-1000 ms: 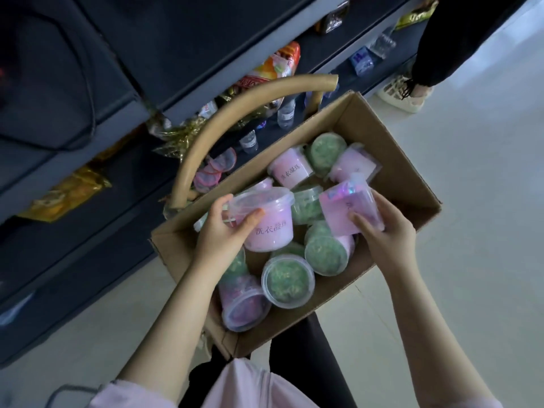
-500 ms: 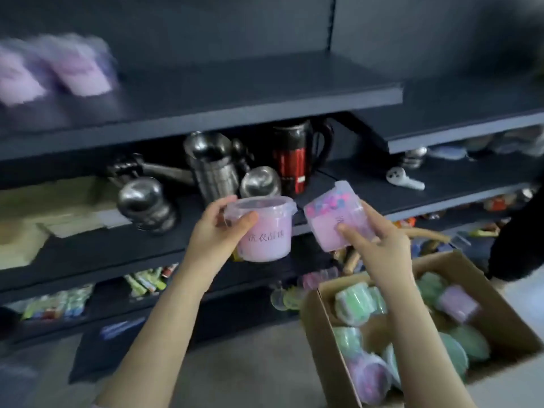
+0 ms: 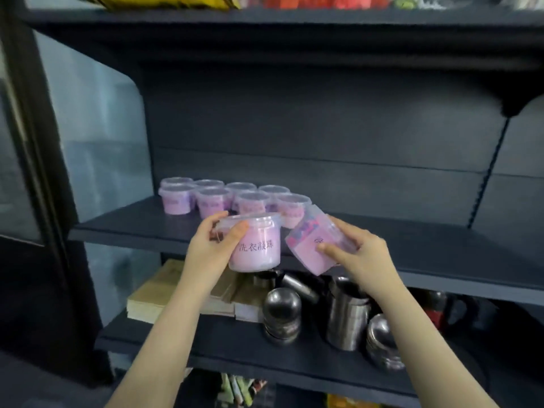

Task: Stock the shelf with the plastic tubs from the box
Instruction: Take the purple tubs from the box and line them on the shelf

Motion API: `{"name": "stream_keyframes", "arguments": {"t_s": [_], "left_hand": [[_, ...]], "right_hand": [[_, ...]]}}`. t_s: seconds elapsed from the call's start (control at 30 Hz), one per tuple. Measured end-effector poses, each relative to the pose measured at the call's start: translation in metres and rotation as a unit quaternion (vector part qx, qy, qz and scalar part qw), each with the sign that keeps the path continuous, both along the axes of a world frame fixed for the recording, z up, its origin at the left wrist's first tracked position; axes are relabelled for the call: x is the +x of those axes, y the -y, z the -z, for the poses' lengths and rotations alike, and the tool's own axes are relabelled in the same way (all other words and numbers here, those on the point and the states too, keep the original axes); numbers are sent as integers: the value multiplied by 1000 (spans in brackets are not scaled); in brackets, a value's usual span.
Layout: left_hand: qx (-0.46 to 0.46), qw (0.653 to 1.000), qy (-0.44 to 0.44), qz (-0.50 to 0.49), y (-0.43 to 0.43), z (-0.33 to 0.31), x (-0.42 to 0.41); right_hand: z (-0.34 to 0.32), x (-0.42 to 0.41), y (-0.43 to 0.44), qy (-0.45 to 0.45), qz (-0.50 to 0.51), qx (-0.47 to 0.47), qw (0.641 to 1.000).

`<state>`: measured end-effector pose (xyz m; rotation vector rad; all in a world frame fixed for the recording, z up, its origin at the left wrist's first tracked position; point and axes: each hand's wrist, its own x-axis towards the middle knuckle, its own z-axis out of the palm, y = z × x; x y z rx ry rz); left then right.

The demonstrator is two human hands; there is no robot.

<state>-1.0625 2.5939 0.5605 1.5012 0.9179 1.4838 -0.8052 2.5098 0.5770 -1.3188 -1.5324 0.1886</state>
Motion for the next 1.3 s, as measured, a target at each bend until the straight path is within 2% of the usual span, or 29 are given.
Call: {"name": "stream_keyframes", "arguments": {"t_s": [0.17, 0.27, 0.47, 0.57, 0.67, 0.8, 1.0, 1.3], "left_hand": [[11, 994, -3, -113, -72, 2, -13], [22, 985, -36, -169, -113, 8, -28], [46, 977, -109, -180, -167, 14, -78], [62, 974, -128, -175, -186, 21, -106], [76, 972, -119, -189, -210, 27, -139], [75, 979, -103, -158, -250, 37, -188], [82, 986, -131, -68, -316, 36, -247], [70, 988, -130, 44, -370, 32, -276]], "right_hand": [[-12, -8, -68, 51, 1, -16, 999], [-6, -18, -109, 56, -26, -36, 997], [10, -53, -179, 100, -70, -43, 992], [9, -78, -203, 176, -46, -19, 983], [11, -110, -226, 292, -16, 19, 956], [17, -151, -250, 302, -5, 36, 953], [14, -215, -281, 310, 16, 9, 950], [4, -266, -316, 230, 27, -37, 972]]}}
